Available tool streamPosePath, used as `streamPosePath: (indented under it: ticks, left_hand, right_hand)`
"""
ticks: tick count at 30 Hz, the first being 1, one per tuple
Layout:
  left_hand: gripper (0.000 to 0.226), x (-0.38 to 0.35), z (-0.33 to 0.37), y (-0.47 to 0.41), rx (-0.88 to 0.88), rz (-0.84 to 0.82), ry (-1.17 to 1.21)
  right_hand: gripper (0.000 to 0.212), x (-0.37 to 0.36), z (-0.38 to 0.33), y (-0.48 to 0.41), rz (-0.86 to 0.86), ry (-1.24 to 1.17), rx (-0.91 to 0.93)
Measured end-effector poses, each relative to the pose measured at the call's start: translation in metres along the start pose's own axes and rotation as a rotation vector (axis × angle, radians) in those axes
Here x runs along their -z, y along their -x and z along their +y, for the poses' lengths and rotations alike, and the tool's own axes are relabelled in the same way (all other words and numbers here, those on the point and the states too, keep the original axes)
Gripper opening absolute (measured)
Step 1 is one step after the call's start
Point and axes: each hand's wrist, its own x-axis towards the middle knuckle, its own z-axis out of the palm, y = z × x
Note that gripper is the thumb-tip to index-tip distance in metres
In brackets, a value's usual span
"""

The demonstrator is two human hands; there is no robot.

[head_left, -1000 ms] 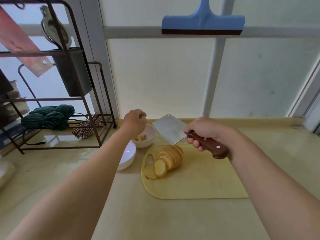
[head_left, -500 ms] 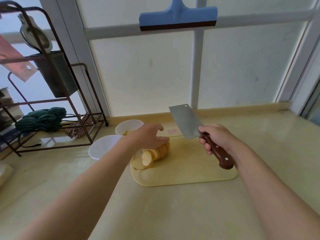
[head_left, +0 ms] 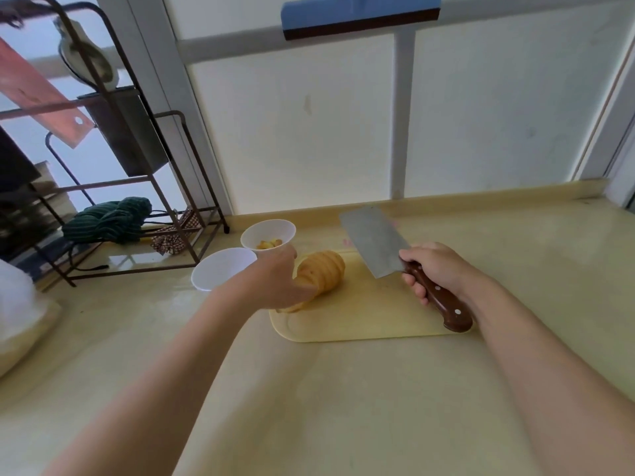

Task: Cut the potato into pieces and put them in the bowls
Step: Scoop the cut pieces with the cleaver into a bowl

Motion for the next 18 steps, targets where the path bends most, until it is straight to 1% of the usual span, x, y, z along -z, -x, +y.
streamPosePath:
  ticks: [3,5,10,13,16,18]
  left_hand:
    - [0.07,-0.003,-0.001,0.009,-0.026,-0.035,-0.012]
    - [0.074,-0.006,-0.001,0.014,-0.03,-0.03,-0.018]
    - [0.063,-0.011,0.0,0.016,-0.01,0.028,-0.049]
    - [0.056,-0.006,0.004,0.02,-0.013,0.062,0.005]
    - [0.053,0.004,0.017,0.03,-0.051,0.114,0.127]
    - [0.048,0.005,0.037,0.038,-0.104,0.124,0.274]
  right_hand:
    - [0.021,0.001,0.001,0.002,0.0,-0.005,0.0]
    - [0.022,0.001,0.001,0.003,-0.003,-0.005,0.005]
    - [0.022,0.002,0.003,0.004,-0.006,-0.016,0.008]
    - [0.022,0.003,0.002,0.005,0.003,-0.025,0.013]
    - [0.025,0.006,0.0,0.004,0.023,-0.038,0.032]
    - [0.024,0.01,-0.002,0.004,0.03,-0.039,0.042]
